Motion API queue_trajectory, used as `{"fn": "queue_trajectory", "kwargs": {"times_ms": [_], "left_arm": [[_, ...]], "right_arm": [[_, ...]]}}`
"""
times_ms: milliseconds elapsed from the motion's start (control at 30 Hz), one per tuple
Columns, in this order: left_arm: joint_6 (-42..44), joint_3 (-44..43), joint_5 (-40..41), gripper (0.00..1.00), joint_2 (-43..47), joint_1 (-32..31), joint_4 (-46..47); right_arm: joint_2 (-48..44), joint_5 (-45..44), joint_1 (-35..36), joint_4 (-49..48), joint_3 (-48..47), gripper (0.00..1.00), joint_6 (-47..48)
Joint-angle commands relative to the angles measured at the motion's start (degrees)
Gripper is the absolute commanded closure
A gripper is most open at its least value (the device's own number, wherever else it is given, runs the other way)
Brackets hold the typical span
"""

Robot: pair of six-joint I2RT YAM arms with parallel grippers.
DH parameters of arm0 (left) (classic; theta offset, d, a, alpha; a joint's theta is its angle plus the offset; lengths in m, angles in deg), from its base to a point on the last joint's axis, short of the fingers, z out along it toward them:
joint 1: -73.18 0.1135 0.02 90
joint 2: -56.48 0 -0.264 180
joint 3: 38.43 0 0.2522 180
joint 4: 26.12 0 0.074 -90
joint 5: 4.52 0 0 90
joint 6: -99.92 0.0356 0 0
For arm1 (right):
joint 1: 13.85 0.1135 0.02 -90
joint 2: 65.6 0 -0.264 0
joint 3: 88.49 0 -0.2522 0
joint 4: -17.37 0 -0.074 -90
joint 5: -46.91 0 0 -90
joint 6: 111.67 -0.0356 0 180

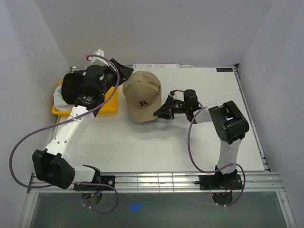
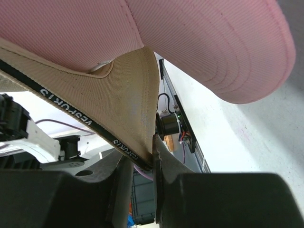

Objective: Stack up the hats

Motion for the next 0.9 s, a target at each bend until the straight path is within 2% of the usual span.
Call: {"fn": "queue_trajectory", "kwargs": {"times_ms": [0,167,333,500,567,633,700,733,833,867], "left_arm": [[9.29,-6.01,1.04,0.37,-5.61,-0.2,1.26],[18.51,-12.33,2.53,0.36,-14.38,-0.2,4.69],[25.03,-16.12,-1.24,0.36,-20.38,-0.11,6.02],[26.27,-16.04,-6.95,0.35,-23.19,1.12,10.23],[26.53,-17.52,-8.63,0.36,-25.12,1.47,8.49],[27.32,-19.64,-9.94,0.4,-28.19,1.74,7.52],[27.85,-20.87,-12.4,0.48,-30.22,1.82,6.73],[27.76,-21.66,-12.85,0.57,-31.88,1.82,6.55],[27.41,-21.32,-14.17,0.67,-33.65,1.82,4.97],[27.15,-21.14,-14.17,0.76,-34.53,1.82,4.79]], "right_arm": [[1.81,-0.44,-0.52,2.08,-1.71,0.92,-1.76],[2.16,0.18,-0.52,2.7,-2.42,0.92,-1.06],[2.95,0.79,-0.61,3.14,-2.77,0.92,-0.45],[4.53,1.5,-1.05,3.14,-3.47,0.92,-0.27],[4.97,1.67,-1.22,3.14,-3.82,0.92,-0.27],[5.5,1.93,-1.22,3.23,-4.44,0.92,-0.27],[5.94,2.11,-1.48,3.14,-4.7,0.92,-0.44],[6.2,2.03,-1.49,3.14,-5.05,0.92,-0.44],[6.64,2.2,-1.92,2.97,-5.49,0.92,-0.79],[6.82,2.29,-2.01,2.88,-5.58,0.92,-0.8]]}}
